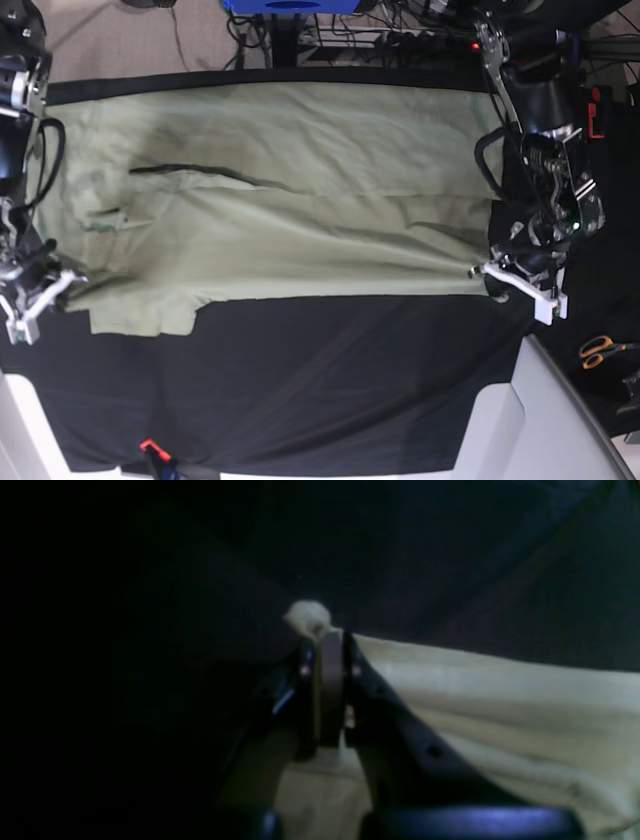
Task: Fold the T-shirt properly
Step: 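Grasp the green shirt's hem corners with both grippers and lift them, then fold the held hem over toward the collar with both grippers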
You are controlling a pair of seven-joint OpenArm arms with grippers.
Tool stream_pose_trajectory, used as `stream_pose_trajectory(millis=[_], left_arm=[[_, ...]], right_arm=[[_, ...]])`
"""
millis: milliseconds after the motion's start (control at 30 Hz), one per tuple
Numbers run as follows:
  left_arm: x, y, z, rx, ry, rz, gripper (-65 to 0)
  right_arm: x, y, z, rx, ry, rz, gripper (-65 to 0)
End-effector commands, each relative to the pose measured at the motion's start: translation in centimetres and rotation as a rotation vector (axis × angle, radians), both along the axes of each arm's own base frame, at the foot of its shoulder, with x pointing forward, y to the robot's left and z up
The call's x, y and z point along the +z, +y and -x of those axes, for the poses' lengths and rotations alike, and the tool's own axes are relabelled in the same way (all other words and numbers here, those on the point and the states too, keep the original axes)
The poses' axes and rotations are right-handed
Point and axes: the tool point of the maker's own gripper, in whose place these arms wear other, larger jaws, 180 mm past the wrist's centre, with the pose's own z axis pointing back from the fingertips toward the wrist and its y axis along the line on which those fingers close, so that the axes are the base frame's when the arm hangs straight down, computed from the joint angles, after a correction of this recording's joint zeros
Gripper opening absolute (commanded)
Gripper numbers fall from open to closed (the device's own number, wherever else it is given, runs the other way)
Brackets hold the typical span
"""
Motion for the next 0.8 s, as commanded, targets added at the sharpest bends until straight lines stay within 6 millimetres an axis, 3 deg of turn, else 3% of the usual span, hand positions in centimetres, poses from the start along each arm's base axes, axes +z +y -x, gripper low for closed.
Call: stream_pose_trajectory(millis=[0, 100, 333, 467, 633, 767], left_arm=[[1.8, 0.7, -0.8, 0.004, -0.061, -0.022, -65.0], [1.6, 0.7, 0.4, -0.003, -0.056, -0.040, -65.0], [0.2, -0.3, 3.3, -0.031, 0.008, -0.048, -65.0], [0.8, -0.4, 4.1, -0.048, 0.013, -0.071, -65.0], [1.1, -0.3, 5.6, -0.065, 0.044, -0.099, -65.0], [1.1, -0.5, 6.6, -0.081, 0.063, -0.116, -65.0]], right_arm=[[2.2, -1.2, -1.4, -0.014, -0.058, 0.018, -64.8], [1.1, -1.5, -0.1, -0.017, -0.002, 0.026, -65.0], [1.1, -0.6, 1.7, 0.063, 0.079, 0.059, -65.0], [1.4, -0.5, 2.7, 0.081, 0.099, 0.094, -65.0], [2.1, -2.9, 4.5, 0.006, 0.123, 0.102, -65.0], [1.8, -3.3, 6.3, 0.005, 0.174, 0.131, -65.0]])
